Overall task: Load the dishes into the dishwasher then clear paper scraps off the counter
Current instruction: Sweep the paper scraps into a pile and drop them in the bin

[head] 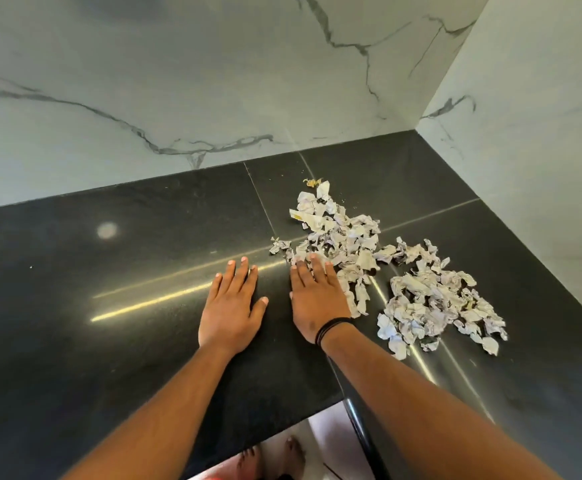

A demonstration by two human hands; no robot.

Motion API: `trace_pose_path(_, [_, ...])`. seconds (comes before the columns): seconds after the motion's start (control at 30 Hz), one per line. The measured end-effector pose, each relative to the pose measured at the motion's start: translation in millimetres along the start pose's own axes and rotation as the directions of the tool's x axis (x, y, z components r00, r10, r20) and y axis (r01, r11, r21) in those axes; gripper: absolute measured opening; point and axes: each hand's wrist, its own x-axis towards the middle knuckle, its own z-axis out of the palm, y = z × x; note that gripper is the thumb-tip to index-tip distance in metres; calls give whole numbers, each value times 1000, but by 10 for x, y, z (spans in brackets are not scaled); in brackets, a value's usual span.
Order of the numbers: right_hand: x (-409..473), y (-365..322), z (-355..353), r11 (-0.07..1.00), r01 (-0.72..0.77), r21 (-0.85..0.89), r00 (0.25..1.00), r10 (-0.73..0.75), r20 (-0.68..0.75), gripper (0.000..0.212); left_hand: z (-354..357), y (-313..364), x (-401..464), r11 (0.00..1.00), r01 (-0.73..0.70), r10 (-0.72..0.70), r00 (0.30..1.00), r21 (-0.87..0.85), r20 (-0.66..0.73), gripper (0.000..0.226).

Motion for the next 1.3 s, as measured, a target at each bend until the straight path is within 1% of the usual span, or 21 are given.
trace_pose_path(0.07, [-86, -140, 34, 995, 50, 84, 990, -39, -134, 59, -12, -4, 20, 1000, -2, 2, 1000, 21, 2, 69])
trace_pose_path(0.13, [-196, -349, 135, 975, 162, 153, 968, -127, -218, 60, -11, -6, 21, 999, -10, 10, 1000, 37, 7, 69])
trace_pose_path(0.2, [-302, -546, 262, 947, 233, 222, 963, -192, -189, 63, 9, -10, 2, 998, -13, 13, 1000, 53, 11, 69])
trace_pose_path(0.27, [-348, -581, 359, 926, 200, 320, 977, -165, -133, 66, -3, 1, 5, 999, -8, 8, 1000, 36, -1, 68])
trace_pose_path(0.3, [-352, -540, 404, 924, 188, 334, 980, -151, -133, 66, -16, 9, 12, 1000, -4, 4, 1000, 24, -8, 68])
trace_pose_path(0.4, [-374, -320, 485, 947, 172, 272, 977, -128, -172, 59, -32, 18, 2, 1000, -4, 4, 1000, 14, -11, 68])
trace_pose_path(0.47, [-366, -151, 482, 960, 112, 257, 981, -65, -181, 55, -28, 11, 0, 1000, -2, 2, 1000, 11, -9, 67])
trace_pose_path(0.57, [-344, 53, 430, 958, -2, 285, 989, 45, -144, 55, -28, 22, 5, 1000, -1, 1, 1000, 7, -16, 67])
trace_pose_path(0.63, [-353, 113, 408, 952, -32, 304, 988, 76, -134, 55, -15, 20, 10, 1000, -1, 1, 1000, 12, -14, 67])
trace_pose_path(0.7, [-400, 76, 390, 946, 6, 323, 983, 53, -173, 56, -8, 13, 15, 1000, -1, 1, 1000, 14, -16, 67])
trace_pose_path(0.77, [-472, -43, 398, 945, 105, 309, 973, -33, -229, 55, -5, 7, 11, 1000, 2, -2, 1000, 12, -19, 67])
trace_pose_path(0.83, [-537, -183, 444, 935, 190, 301, 964, -118, -239, 55, -11, 4, 9, 1000, 0, 1, 1000, 19, -23, 68])
trace_pose_path(0.87, [-565, -230, 473, 930, 206, 304, 964, -140, -226, 54, -14, 3, 7, 1000, -1, 1, 1000, 23, -20, 68])
trace_pose_path(0.93, [-607, -242, 538, 933, 208, 293, 968, -154, -197, 53, -14, 2, -1, 1000, 0, 0, 1000, 25, -14, 68])
trace_pose_path(1.03, [-621, -80, 589, 950, 207, 234, 969, -166, -184, 53, -7, 7, 0, 1000, -2, 3, 1000, 28, -21, 68])
trace_pose_path(1.2, [-555, 342, 561, 957, 24, 290, 989, 20, -150, 54, 2, 7, -2, 1000, 3, -2, 1000, 19, -23, 68])
trace_pose_path(1.23, [-543, 372, 544, 954, 23, 300, 988, 24, -153, 53, 5, 8, 1, 1000, 0, 1, 1000, 20, -28, 68])
trace_pose_path(1.3, [-513, 318, 477, 946, 77, 316, 982, -18, -185, 53, 16, 6, 5, 1000, -1, 2, 1000, 25, -28, 68])
